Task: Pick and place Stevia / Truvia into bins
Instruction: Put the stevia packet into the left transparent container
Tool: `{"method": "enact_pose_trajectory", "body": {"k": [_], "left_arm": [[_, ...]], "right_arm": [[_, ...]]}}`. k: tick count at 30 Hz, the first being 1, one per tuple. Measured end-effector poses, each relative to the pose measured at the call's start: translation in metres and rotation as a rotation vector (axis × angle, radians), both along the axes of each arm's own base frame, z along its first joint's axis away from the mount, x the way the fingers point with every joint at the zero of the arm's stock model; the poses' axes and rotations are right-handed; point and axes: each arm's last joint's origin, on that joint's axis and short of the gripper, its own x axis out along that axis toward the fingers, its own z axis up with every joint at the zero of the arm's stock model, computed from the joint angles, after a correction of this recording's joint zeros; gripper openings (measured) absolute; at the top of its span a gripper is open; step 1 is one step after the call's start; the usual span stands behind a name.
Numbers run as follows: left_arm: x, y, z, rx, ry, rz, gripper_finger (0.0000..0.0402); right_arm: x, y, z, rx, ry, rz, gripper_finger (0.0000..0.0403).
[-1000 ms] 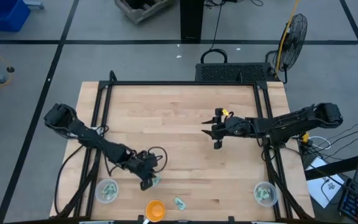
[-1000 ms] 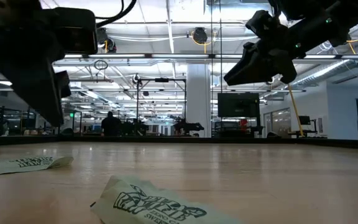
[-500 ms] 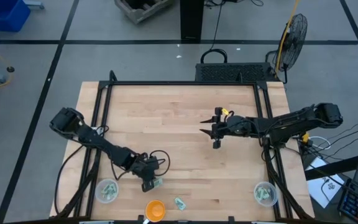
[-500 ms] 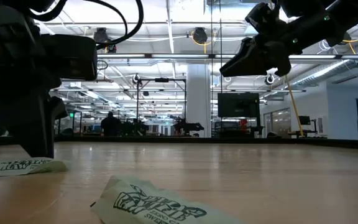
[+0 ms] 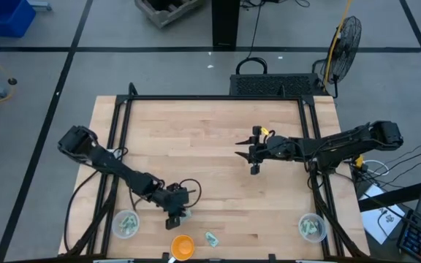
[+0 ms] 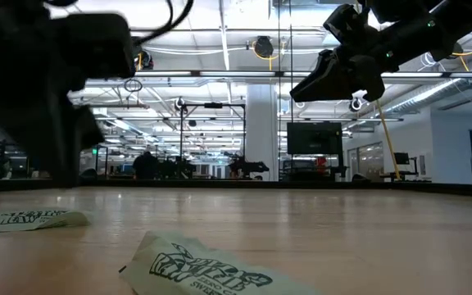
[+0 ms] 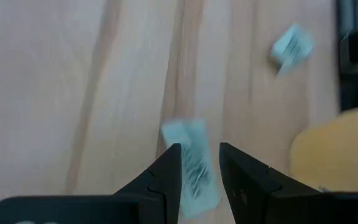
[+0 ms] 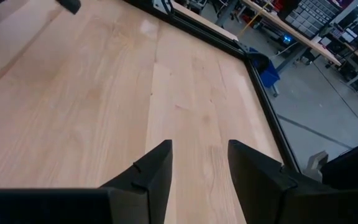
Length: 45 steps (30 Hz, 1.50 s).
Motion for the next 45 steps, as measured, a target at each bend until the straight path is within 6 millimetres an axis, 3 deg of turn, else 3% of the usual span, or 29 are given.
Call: {"method": "enact_pose_trajectory", "body": {"k": [5,10,23,33,40,45], "left_arm": [[0.001,-0.006,-0.020,0.038,0.041,-0.073,0.0113],[0.001,-0.006,-0.026,0.067,0.052,-0.073,0.0113],[-0.002,0.001,-0.030,0.231,0.051,-0.108,0.0113],[-0.005,0.010,-0.018,0.339,0.011,-0.070,0.0111],[-0.006,0.014,-0.019,0.313,0.072,-0.067,0.0048],[-0.011,0.016,-0.010,0.203,0.116,-0.105,0.0008]], "right_arm": [[0.000,0.000,0.000,0.000,0.003,0.000,0.0147],[0.000,0.000,0.000,0.000,0.003,0.000,0.0148],[0.000,0.000,0.000,0.000,0.003,0.000,0.0148],[0.000,0.000,0.000,0.000,0.003,0.001,0.0146],[0.000,0.000,0.000,0.001,0.002,0.001,0.0145],[0.000,0.000,0.000,0.001,0.002,0.001,0.0144]]}}
